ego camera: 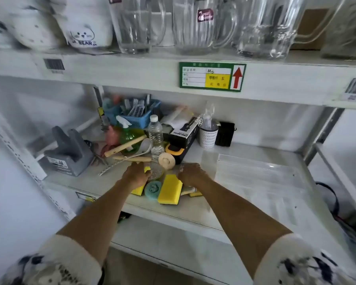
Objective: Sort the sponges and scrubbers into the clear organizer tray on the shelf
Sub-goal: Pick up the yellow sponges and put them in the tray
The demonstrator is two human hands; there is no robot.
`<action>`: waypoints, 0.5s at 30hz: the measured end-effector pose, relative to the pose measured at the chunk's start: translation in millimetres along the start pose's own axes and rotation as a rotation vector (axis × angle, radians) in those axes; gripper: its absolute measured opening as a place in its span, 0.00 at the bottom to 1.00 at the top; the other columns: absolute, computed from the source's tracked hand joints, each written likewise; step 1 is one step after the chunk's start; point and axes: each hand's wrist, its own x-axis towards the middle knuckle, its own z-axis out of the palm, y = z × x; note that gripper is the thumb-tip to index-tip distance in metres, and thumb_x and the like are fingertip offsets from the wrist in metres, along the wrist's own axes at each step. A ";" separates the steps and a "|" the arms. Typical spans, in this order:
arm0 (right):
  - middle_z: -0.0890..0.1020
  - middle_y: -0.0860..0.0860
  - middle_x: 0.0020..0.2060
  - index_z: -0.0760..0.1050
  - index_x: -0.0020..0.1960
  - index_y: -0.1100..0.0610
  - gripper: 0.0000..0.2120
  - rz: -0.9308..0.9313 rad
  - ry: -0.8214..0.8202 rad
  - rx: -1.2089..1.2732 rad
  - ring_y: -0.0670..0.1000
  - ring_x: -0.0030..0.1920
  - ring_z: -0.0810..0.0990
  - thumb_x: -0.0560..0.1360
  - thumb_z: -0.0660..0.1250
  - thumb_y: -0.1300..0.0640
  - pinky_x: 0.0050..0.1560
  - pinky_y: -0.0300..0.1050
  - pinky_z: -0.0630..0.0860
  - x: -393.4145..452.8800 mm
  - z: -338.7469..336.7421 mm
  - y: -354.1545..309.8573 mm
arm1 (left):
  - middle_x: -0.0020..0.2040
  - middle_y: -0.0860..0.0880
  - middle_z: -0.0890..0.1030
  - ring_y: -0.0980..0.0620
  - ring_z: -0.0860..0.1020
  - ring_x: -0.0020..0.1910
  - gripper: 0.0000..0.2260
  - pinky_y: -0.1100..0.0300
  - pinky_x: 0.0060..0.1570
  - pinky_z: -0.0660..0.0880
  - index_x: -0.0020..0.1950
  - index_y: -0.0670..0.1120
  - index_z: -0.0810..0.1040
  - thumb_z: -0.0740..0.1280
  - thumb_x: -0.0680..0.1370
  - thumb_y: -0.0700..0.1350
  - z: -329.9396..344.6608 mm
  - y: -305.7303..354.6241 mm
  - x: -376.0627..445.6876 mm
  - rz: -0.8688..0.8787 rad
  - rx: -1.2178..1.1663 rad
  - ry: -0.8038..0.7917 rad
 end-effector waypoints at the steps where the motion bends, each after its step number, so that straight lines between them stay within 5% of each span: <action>1: 0.73 0.59 0.67 0.70 0.69 0.59 0.20 0.002 -0.016 -0.007 0.61 0.67 0.72 0.80 0.58 0.51 0.67 0.54 0.70 2.7 1.5 -1.7 | 0.71 0.37 0.67 0.39 0.68 0.70 0.24 0.48 0.68 0.68 0.72 0.42 0.66 0.59 0.80 0.54 -1.0 -6.0 2.8 -0.022 0.023 -0.007; 9: 0.75 0.57 0.66 0.71 0.68 0.58 0.18 0.131 0.066 -0.042 0.57 0.65 0.75 0.80 0.61 0.54 0.59 0.47 0.74 13.7 21.8 -19.3 | 0.69 0.35 0.66 0.36 0.69 0.68 0.28 0.45 0.66 0.70 0.74 0.39 0.58 0.58 0.80 0.54 9.6 -33.6 24.3 -0.068 0.079 -0.060; 15: 0.78 0.56 0.61 0.73 0.64 0.57 0.21 0.210 0.114 -0.039 0.57 0.61 0.77 0.78 0.64 0.44 0.54 0.47 0.77 18.6 31.6 -26.4 | 0.72 0.34 0.65 0.37 0.68 0.69 0.32 0.46 0.65 0.70 0.76 0.35 0.51 0.56 0.81 0.54 22.0 -44.8 38.1 -0.127 0.042 -0.067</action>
